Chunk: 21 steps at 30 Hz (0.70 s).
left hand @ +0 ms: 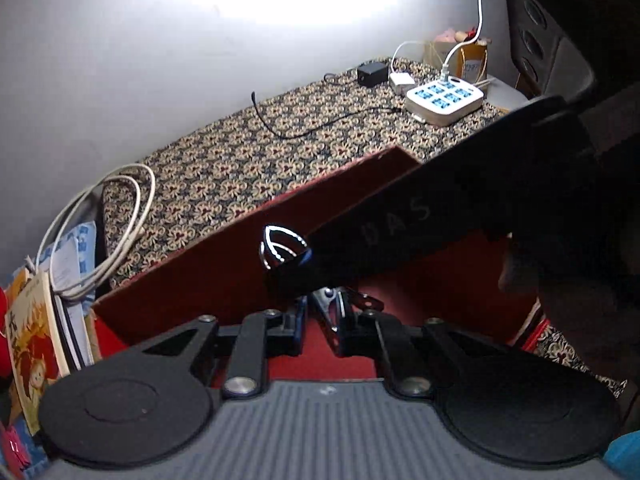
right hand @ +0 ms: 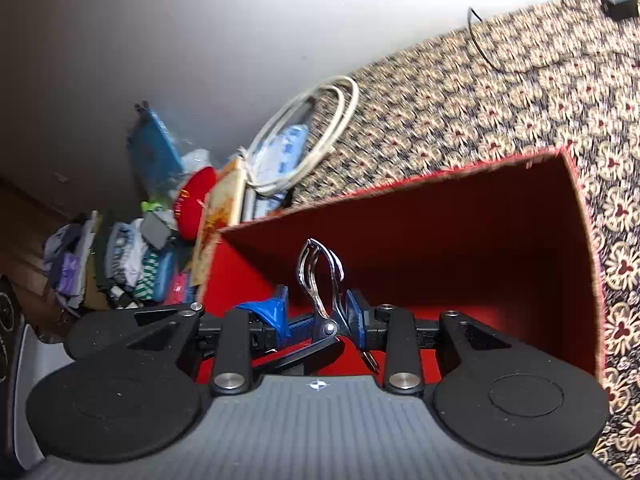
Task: Organize rigid objects
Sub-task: 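Lower the key ring into the red box and open the right tool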
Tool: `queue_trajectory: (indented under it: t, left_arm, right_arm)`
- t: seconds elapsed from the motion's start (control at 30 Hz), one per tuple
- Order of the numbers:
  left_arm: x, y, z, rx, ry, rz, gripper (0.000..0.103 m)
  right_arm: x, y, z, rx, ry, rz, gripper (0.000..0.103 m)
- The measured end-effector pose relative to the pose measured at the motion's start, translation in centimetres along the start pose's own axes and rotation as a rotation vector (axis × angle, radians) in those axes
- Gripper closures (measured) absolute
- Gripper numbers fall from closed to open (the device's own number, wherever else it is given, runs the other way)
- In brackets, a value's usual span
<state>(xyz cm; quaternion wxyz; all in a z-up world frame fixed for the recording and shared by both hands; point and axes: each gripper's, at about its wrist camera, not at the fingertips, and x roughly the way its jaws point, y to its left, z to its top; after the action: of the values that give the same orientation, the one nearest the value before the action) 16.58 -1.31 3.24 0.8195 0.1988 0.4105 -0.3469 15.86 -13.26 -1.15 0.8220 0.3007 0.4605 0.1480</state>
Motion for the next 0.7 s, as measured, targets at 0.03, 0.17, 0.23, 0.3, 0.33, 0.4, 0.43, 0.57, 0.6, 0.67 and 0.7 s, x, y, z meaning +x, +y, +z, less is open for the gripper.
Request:
queue_trajectory:
  t: [0.03, 0.17, 0.23, 0.3, 0.33, 0.4, 0.43, 0.57, 0.6, 0.67, 0.7]
  left_arm:
    - [0.8, 0.3, -0.1, 0.003, 0.018, -0.005, 0.094]
    - [3.0, 1.5, -0.2, -0.002, 0.075, -0.013, 0.094]
    - [3.6, 2.0, -0.1, -0.01, 0.098, -0.015, 0.093]
    - [4.6, 2.7, 0.0, -0.021, 0.127, -0.007, 0.093]
    - [5.0, 2.9, 0.0, -0.024, 0.138, -0.001, 0.093]
    - [5.7, 3.5, -0.1, -0.041, 0.169, -0.005, 0.093]
    - [5.8, 3.7, -0.1, -0.05, 0.172, -0.01, 0.093]
    - [5.5, 3.3, -0.1, -0.051, 0.171, 0.01, 0.093]
    - [5.4, 3.3, -0.2, -0.054, 0.167, 0.01, 0.093]
    - [5.1, 3.3, -0.2, -0.062, 0.153, 0.028, 0.092]
    - [5.1, 3.4, -0.2, -0.069, 0.152, 0.03, 0.091]
  right_arm:
    - [0.5, -0.2, 0.1, 0.017, 0.007, -0.008, 0.089]
    - [2.4, -0.9, 0.4, 0.074, 0.024, -0.022, 0.091]
    - [3.1, -1.3, 0.5, 0.094, 0.024, -0.028, 0.092]
    - [3.3, -1.5, 0.6, 0.122, 0.024, -0.019, 0.092]
    - [3.1, -1.6, 0.7, 0.128, 0.011, -0.017, 0.093]
    - [3.1, -2.0, 0.7, 0.142, -0.007, -0.029, 0.092]
    - [3.0, -2.3, 0.7, 0.152, -0.018, -0.03, 0.092]
    - [2.6, -2.9, 0.5, 0.173, -0.078, -0.038, 0.092]
    - [2.4, -3.1, 0.5, 0.177, -0.091, -0.036, 0.092]
    - [2.3, -3.2, 0.4, 0.179, -0.112, -0.039, 0.092]
    - [2.1, -3.2, 0.4, 0.176, -0.119, -0.04, 0.092]
